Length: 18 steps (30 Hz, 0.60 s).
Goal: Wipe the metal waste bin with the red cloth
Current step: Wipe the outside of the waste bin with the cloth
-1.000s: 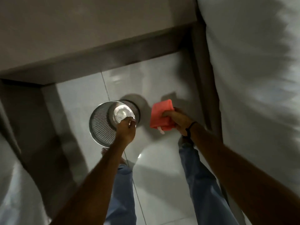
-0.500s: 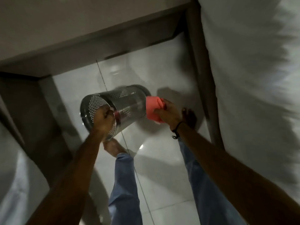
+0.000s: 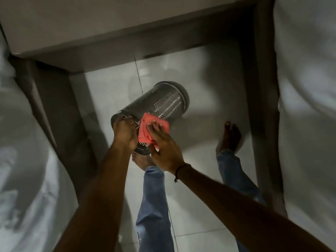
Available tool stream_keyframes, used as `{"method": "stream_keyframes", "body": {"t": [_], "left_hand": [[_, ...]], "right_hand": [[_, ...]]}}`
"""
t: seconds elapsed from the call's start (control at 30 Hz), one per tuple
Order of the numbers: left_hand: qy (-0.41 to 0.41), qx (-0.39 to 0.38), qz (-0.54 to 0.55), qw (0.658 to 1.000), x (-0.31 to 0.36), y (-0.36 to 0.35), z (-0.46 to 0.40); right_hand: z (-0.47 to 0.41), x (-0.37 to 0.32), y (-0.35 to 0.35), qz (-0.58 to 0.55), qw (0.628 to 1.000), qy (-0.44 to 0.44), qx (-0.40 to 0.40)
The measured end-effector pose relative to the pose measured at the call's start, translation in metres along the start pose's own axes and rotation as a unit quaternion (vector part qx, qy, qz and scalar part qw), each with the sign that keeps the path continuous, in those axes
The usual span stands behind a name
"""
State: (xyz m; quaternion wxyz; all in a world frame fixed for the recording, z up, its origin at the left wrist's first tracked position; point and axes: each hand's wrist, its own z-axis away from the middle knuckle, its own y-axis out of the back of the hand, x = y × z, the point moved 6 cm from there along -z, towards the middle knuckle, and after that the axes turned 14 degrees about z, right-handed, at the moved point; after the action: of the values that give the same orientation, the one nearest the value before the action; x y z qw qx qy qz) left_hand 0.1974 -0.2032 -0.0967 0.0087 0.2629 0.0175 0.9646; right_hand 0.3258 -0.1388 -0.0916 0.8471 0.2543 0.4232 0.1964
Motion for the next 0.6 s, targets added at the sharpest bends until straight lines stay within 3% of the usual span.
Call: {"method": "stream_keyframes", "body": {"t": [0.1,0.23,0.47,0.6], "left_hand": [[0.014,-0.017,0.042,0.999,-0.002,0.006,-0.004],[0.063,-0.094,0.09,0.989,-0.018,-0.003,0.004],[0.095,-0.083,0.161,0.979,-0.018,0.007,-0.014],[0.07,-0.098,0.115,0.986,-0.031,0.001,-0.003]], "right_hand": [[-0.018,-0.007,-0.005,0.035,0.999,0.017,-0.017],[-0.054,-0.016,0.009,0.039,0.998,0.039,-0.01],[-0.025,-0.003,-0.005,0.153,0.978,0.129,-0.065],[-0.05,-0.006,-0.002,0.098,0.989,0.068,-0.084]]}}
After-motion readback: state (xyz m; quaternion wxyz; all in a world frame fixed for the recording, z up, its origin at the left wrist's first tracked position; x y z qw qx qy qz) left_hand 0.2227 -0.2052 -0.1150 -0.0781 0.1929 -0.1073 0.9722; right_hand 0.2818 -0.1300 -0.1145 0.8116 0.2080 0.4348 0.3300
